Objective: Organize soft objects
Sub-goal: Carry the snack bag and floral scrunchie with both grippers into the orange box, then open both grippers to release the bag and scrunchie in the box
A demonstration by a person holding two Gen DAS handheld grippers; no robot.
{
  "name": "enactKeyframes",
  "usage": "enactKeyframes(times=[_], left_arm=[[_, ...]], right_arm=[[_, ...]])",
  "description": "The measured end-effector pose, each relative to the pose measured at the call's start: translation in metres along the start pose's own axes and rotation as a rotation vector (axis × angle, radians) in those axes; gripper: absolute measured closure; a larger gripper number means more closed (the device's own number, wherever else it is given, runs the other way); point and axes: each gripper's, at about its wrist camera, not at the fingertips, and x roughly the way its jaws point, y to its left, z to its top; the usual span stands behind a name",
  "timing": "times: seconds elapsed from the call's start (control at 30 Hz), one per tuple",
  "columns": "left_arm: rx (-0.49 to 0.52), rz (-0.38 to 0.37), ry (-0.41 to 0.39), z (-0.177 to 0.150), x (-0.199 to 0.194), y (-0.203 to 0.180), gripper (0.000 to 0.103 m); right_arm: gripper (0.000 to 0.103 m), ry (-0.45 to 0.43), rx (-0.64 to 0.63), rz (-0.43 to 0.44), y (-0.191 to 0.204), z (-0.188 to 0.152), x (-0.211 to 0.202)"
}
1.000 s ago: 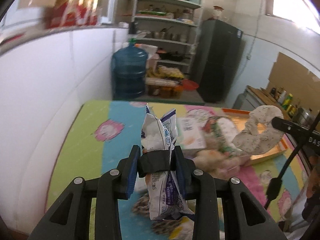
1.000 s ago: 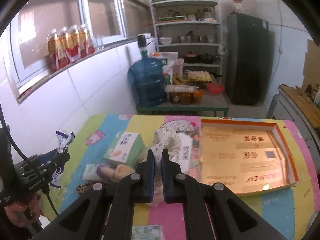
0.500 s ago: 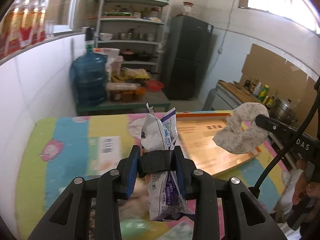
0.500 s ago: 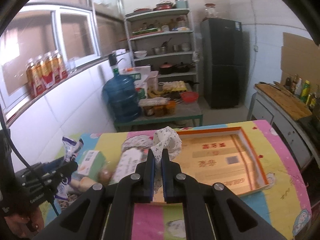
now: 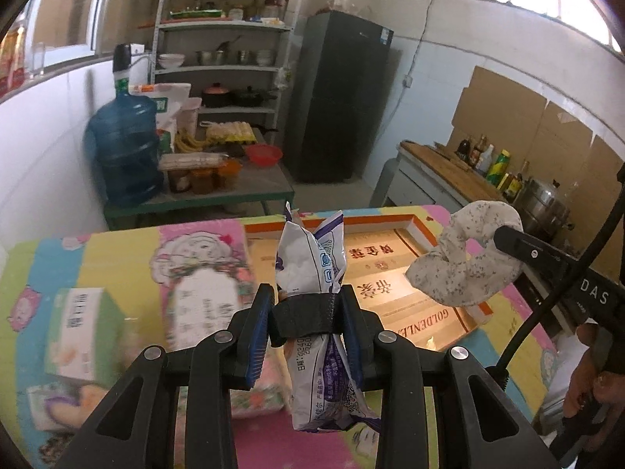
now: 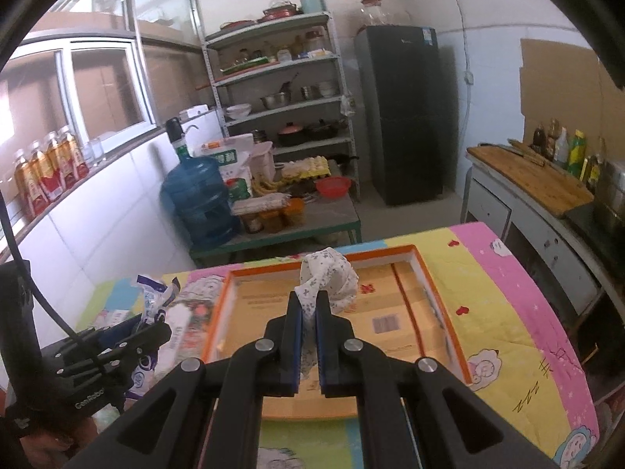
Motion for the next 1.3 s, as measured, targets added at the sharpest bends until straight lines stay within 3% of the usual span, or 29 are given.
enactKeyframes(times=[0.47,0.93,1.03,1.1,1.17,1.2,1.27,1.3], left_arm=[[-0.048,0.004,0.082,-0.004,0.086,-0.027,0.069],[-0.091,-0.005,0.196,-0.025,0.139,-0.025,0.068],[-0.097,-0.021,0.205,-0.028,0.143,-0.026,0.065],[-0.091,-0.028,0.202,-0.028,0.144,-0.027,0.057],[-0.076,-0.045,0.195,-0.029,0.144,-0.030,0.041],[-0.072,-0.051,0.195,-0.028,0.144,-0.031,0.039],[-0.059,-0.064,0.186,-0.028,0.141,-0.034,0.027],[-0.052,-0.061,0.176,-0.027,0.139,-0.036,0.027]], right_arm=[[0.097,0.072,0.094,0.049,-0.063,-0.018,0.059],[0.096,0.182,0.065,-0.005,-0.076,-0.047,0.091],[0.096,0.195,0.068,-0.013,-0.077,-0.051,0.093],[0.096,0.201,0.074,-0.021,-0.079,-0.053,0.093],[0.084,0.206,0.084,-0.033,-0.081,-0.055,0.093],[0.079,0.206,0.094,-0.036,-0.082,-0.055,0.092],[0.055,0.193,0.112,-0.035,-0.084,-0.055,0.088],[0.052,0.184,0.116,-0.037,-0.085,-0.055,0.086]])
